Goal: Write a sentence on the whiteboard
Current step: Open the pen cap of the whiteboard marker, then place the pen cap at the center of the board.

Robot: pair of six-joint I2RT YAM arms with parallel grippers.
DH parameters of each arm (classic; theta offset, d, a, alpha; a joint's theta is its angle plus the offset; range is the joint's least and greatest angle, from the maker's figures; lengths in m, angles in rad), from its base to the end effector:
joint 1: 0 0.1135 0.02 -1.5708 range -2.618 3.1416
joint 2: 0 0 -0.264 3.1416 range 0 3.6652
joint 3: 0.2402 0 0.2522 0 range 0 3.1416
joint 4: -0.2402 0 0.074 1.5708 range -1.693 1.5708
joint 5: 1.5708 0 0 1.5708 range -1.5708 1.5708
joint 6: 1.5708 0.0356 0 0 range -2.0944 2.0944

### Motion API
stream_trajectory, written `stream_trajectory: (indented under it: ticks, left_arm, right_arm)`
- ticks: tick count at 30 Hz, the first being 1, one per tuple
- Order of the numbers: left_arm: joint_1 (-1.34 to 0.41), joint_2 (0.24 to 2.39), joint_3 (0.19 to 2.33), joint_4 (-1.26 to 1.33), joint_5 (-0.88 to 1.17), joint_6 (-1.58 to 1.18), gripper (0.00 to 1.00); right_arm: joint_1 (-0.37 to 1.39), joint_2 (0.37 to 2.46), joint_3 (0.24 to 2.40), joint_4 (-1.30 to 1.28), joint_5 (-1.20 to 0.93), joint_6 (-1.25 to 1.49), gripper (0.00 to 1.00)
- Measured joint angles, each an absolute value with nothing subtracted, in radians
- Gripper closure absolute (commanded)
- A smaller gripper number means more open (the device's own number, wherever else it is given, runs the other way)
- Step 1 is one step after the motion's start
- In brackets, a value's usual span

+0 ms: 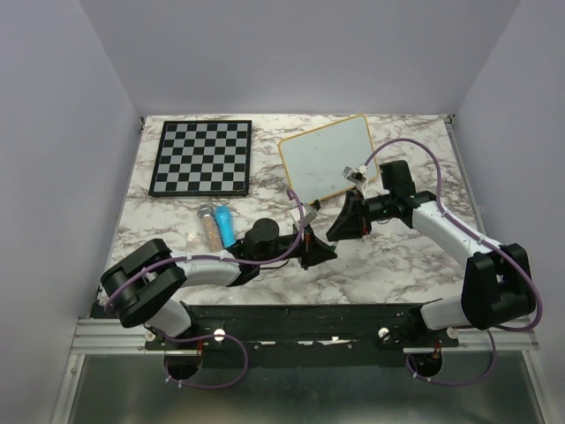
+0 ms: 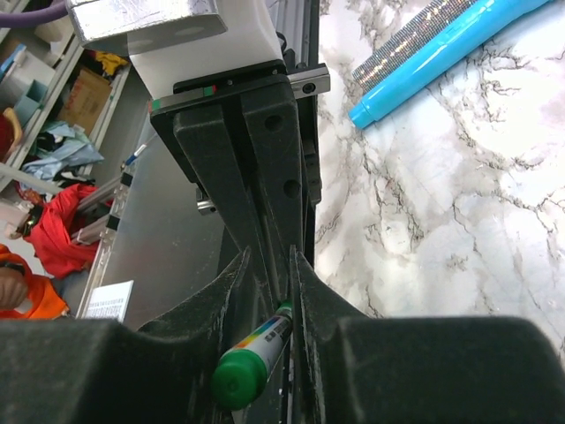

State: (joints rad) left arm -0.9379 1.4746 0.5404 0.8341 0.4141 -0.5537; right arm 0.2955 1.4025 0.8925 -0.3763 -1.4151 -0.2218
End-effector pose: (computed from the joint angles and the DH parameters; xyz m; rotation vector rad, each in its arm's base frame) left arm 0.1627 -0.2460 0.2043 0.6999 1.7529 -1.4243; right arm 0.2472 0.1120 0.2449 -1.0826 1.7484 1.7071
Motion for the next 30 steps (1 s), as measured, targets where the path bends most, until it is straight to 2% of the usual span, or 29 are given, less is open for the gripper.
stream_trajectory:
  ticks: [2,5,6,20,30]
  left_arm:
    - [-0.938,1.485,0.542,0.847,0.414,-0.559,1.00]
    - [-0.938,1.491,0.542,0.861,0.417,-0.574,1.00]
    - [-0.938,1.491,0.542,0.865,0.417,-0.580,1.00]
    - [-0.938,1.491,0.532,0.891,0.410,-0.588,1.00]
    - [-0.930,1.436,0.410,0.857,0.366,-0.530,1.00]
  right_arm:
    - [0.295,1.406,0.892,-0.369,-1.416,-0.214,0.75]
    - [0.295,1.409,0.892,-0.355,-1.412,-0.210,0.86]
    - [0.294,1.409,0.892,-0.348,-1.410,-0.210,0.98]
    - [0.295,1.404,0.909,-0.344,-1.392,-0.195,0.99]
    - [0.238,1.372,1.180,-0.350,-1.346,-0.084,0.99]
